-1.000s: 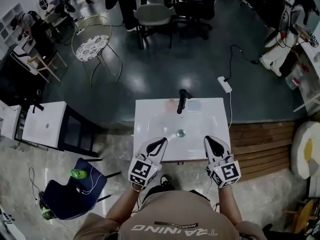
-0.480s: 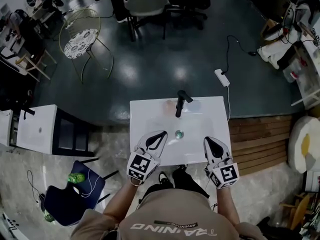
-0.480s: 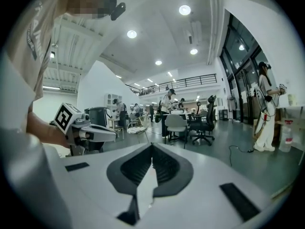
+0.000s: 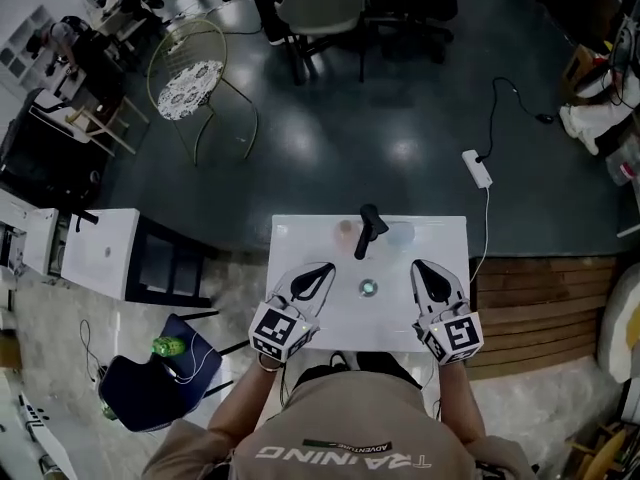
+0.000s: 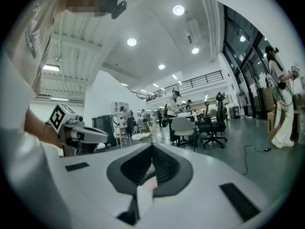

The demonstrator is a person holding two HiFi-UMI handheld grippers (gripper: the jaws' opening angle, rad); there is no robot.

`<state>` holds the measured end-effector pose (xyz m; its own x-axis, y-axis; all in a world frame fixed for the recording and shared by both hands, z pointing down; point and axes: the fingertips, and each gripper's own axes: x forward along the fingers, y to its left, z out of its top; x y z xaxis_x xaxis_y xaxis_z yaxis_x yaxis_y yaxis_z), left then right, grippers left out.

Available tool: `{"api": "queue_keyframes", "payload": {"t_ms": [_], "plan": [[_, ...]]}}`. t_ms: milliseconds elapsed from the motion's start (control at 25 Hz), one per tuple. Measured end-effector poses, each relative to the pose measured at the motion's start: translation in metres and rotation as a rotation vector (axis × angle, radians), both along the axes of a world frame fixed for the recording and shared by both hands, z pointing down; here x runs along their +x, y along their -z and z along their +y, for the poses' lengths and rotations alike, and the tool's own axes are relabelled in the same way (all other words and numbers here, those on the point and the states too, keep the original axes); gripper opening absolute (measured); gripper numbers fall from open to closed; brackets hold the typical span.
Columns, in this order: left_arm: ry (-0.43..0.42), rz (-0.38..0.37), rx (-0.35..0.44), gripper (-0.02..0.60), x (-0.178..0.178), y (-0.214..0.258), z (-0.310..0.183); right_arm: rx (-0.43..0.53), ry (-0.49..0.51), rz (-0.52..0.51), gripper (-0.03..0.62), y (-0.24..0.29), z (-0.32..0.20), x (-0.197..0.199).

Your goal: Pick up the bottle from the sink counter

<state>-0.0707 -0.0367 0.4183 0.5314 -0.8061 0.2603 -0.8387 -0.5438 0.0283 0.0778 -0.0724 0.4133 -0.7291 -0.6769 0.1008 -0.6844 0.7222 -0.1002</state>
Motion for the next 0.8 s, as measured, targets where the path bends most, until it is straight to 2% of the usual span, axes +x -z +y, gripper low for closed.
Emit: {"api": "queue_keyframes", "payload": {"t_ms": [320, 440, 600, 680, 760, 800], "plan": [[0.090, 0.012, -0.048, 0.008, -0.007, -0.022, -0.021, -0.023, 0.089, -0.043, 0.011, -0.008, -0.033, -0.013], [0.075, -0.007, -0.061, 0.008, -0.008, -0.031, -0.026, -0.025, 0.098, -0.029, 0.011, -0.011, -0.038, -0.014], [0.024, -0.051, -0.036, 0.009, -0.011, -0.048, -0.034, -0.033, 0.087, -0.011, 0.011, -0.015, -0.042, -0.018], [-0.011, -0.054, -0.026, 0.037, -0.014, -0.060, -0.037, -0.041, 0.069, 0.001, 0.011, -0.017, -0.040, -0.020], [-0.053, -0.063, -0.011, 0.115, -0.020, -0.073, -0.038, -0.048, 0.055, 0.016, 0.011, -0.016, -0.034, -0.022], [-0.074, -0.067, -0.006, 0.135, -0.023, -0.081, -0.040, -0.049, 0.049, 0.029, 0.011, -0.016, -0.031, -0.023]]}}
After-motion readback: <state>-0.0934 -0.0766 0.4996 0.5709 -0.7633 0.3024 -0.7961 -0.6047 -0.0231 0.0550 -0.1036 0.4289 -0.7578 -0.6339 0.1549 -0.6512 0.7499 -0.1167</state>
